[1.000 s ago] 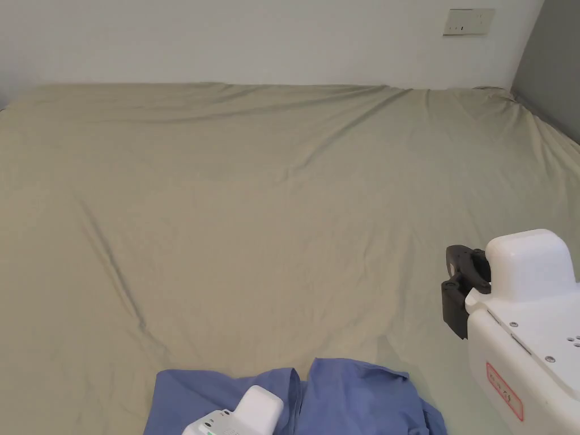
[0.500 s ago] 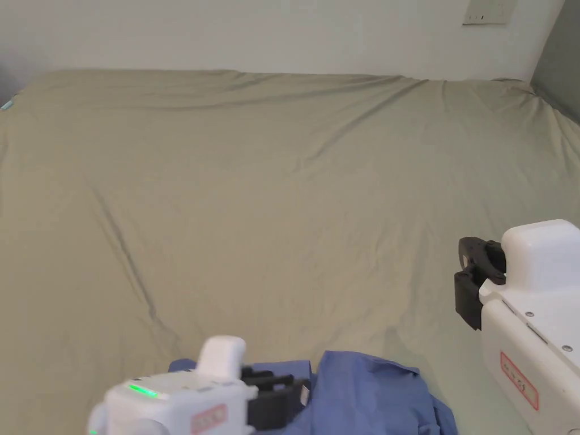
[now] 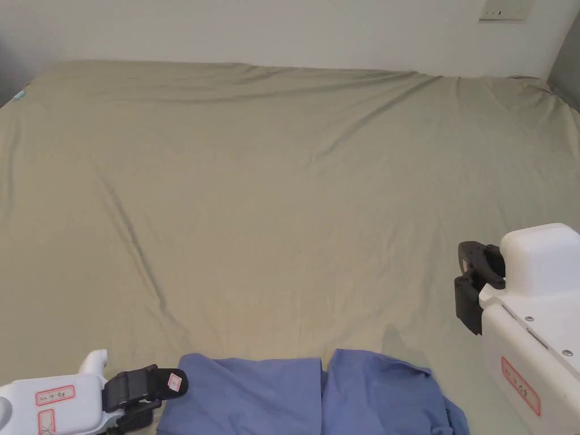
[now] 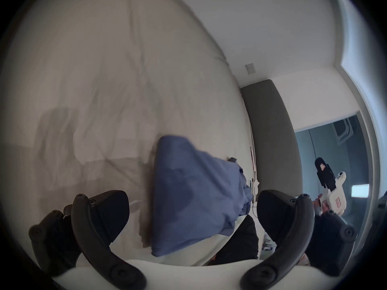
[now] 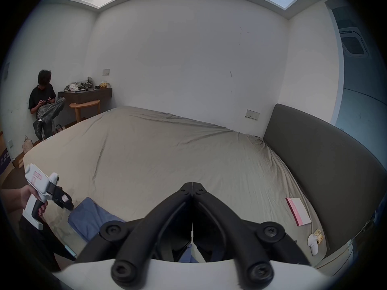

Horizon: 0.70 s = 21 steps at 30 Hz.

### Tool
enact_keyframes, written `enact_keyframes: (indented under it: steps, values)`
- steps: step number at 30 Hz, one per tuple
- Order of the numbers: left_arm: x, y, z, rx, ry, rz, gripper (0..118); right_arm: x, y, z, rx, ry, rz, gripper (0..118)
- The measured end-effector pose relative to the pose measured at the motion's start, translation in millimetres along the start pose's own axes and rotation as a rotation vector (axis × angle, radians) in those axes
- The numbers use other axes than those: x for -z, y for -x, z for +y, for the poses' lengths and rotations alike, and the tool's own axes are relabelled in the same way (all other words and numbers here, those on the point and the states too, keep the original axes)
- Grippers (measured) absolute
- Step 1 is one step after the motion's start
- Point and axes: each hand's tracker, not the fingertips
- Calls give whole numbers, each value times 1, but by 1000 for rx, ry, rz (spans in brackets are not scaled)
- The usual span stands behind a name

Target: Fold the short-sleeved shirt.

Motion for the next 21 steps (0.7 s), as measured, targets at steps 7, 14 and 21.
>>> enact_keyframes:
  steps: [7, 14, 21]
  values:
    - [43, -7, -8, -216, -7, -198, 111, 1, 2, 0, -12, 3, 4, 1]
    - [55, -34, -3, 110, 24, 160, 16, 3, 7, 1, -7, 8, 10, 1]
    - [35, -87, -12, 378, -38, 334, 16, -3, 10, 5, -16, -2, 16, 1]
